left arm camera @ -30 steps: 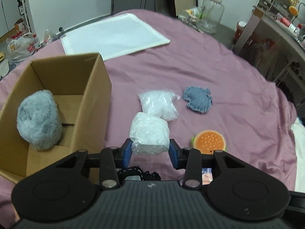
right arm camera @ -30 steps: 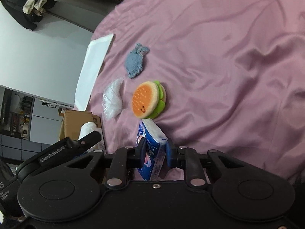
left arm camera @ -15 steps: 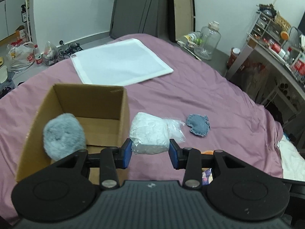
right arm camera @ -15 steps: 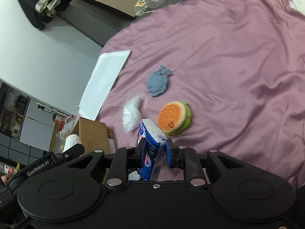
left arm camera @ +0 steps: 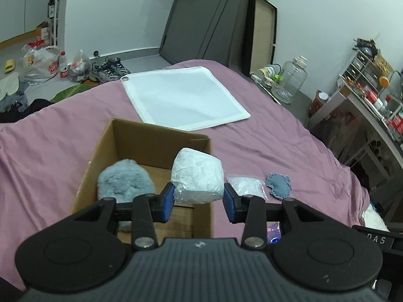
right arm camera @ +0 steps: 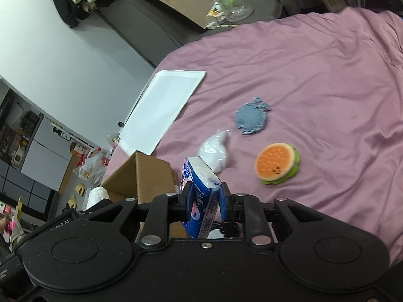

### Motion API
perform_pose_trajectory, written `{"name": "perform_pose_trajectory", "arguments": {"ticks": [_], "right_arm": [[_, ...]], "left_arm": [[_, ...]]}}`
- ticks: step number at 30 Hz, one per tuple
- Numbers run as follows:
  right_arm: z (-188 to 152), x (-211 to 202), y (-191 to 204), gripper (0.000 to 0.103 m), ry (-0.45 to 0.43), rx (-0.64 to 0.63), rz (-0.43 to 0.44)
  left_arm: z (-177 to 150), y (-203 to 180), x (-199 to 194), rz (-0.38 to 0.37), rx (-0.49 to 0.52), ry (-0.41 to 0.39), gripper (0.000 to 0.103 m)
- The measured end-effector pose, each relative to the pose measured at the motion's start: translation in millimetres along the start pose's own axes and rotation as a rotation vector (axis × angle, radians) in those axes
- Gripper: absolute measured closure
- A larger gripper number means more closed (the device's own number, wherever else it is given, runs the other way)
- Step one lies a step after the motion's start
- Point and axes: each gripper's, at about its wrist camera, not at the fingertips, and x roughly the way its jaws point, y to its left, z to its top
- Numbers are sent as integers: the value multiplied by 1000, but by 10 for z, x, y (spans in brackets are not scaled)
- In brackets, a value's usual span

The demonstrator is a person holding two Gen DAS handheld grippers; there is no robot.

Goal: Organize soft objects
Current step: 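Carry the blue packet with the right tool to the box while the left tool holds the white bundle, then open the right tool to release the blue packet into the box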

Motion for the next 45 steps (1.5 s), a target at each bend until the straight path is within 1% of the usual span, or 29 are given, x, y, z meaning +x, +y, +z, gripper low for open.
{"name": "perform_pose_trajectory", "arguments": {"ticks": [7,12,18,23,32,33,34,36,39,40,41,45], "right_arm": [[-9,63,365,83,-21,-51,8],[-16,140,615,83,-33,-84,18],[-15,303,887,83,-31,-118,23],[-17,454,1063,83,-22,-136,22],[11,680,1288,82,-12,-162,32],[13,703,1308,82,-11,-167,36],[23,732,1334,77,-6,-179,37],[30,796,1352,72,11,-179,21],[29,787,1308,66,16,-169,41],[25,765,1291,60,13,-174,41],[23,744,1279,57,9,-178,33],[49,624,1135,54,-3,-177,1]], "left_arm": [[47,307,-15,15,-52,-4,63],[41,486,37,16,-96,24,63],[26,585,112,20,-109,62,63],[22,683,165,56,-118,89,63],[45,745,179,63,-125,76,59],[47,752,185,63,-129,75,59],[52,771,187,60,-138,75,58],[72,796,202,62,-155,76,57],[76,800,203,63,-164,69,53],[72,790,206,63,-160,70,52],[67,775,214,63,-156,73,50],[54,713,221,59,-129,82,44]]}}
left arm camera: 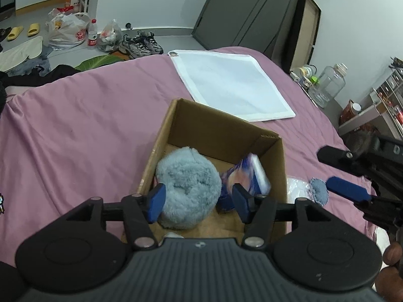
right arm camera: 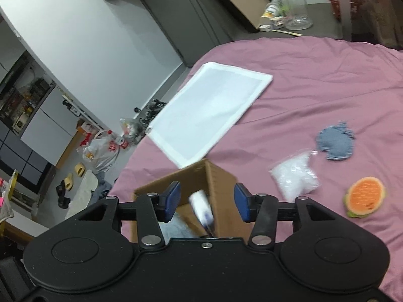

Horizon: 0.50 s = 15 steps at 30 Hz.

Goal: Organize soft objects
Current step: 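Open the right tool to release the blue packet into the box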

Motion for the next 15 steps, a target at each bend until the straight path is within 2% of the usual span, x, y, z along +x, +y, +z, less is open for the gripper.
{"name": "perform_pose_trajectory", "arguments": {"ticks": [4,15], "right_arm": [[8,-154,-188,49,-14,-1,-32],[82,-497,-573,31,-35,-57,-47]], "left_arm": [[-24,-74,-26,14,37,-17,38],[-88,-406,-93,73,142,-30,38]]}}
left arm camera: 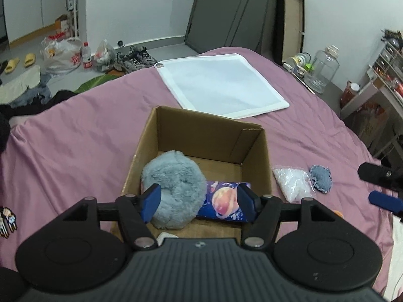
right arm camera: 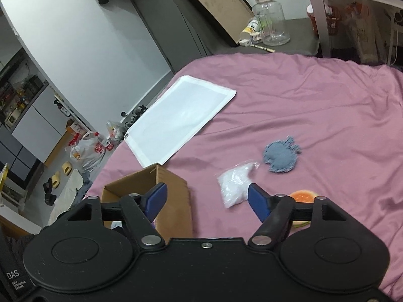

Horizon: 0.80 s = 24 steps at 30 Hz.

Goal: Organize soft objects
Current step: 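Open the right tool to release the blue packet into the box, then grasp the orange burger plush with the right tool while the left tool approaches the white filling bag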

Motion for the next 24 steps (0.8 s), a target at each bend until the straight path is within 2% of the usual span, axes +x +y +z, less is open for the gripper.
{"name": "perform_pose_trajectory", "arguments": {"ticks": [5,7,10,15,24], "right_arm": [[85,-38,-189,28,6,-16,-15],[93,-57,-253,21,3,-27,-4],[72,-59,-377,20,-7,-7,14],[42,-45,-567,20,-8,41,53],[-56,132,-1024,21,50,150,53]], "left_arm": [[-2,-175,-84,-13,14,-6,38],[-6,-250,-145,-40,24,-32,38],[-19,-380,-190,-49,44,-47,24],[-64,-580,-207,-43,97,-31,23],[-112,-834,-147,-20,92,-34,23]]}}
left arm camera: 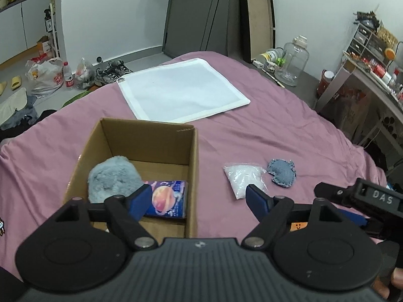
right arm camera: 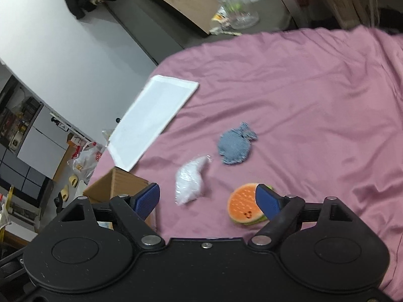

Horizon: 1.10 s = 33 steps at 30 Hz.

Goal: Organize soft objects
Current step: 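Grasp the orange burger plush with the right tool while the left tool approaches the white filling bag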

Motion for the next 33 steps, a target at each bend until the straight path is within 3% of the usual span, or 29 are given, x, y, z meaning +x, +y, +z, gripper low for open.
{"name": "perform_pose_trajectory", "arguments": {"ticks": [11,20,25,28,33], "right_arm": [[-40,352,-326,23,82,46,-30],[-110,669,-374,26,161,20,-64],[-127,787,-384,39,183,-5,-89],[-112,801,-376,59,166,-33,-102],[-75,781,-457,67,146,-17,-81]], "left_arm": [[48,-448,195,24,54,-2,23],[89,-770,486,52,103,51,26],[103,-906,626,73,138,68,26],[108,-950,721,87,141,84,27],[95,-1009,883,111,155,106,27]]}}
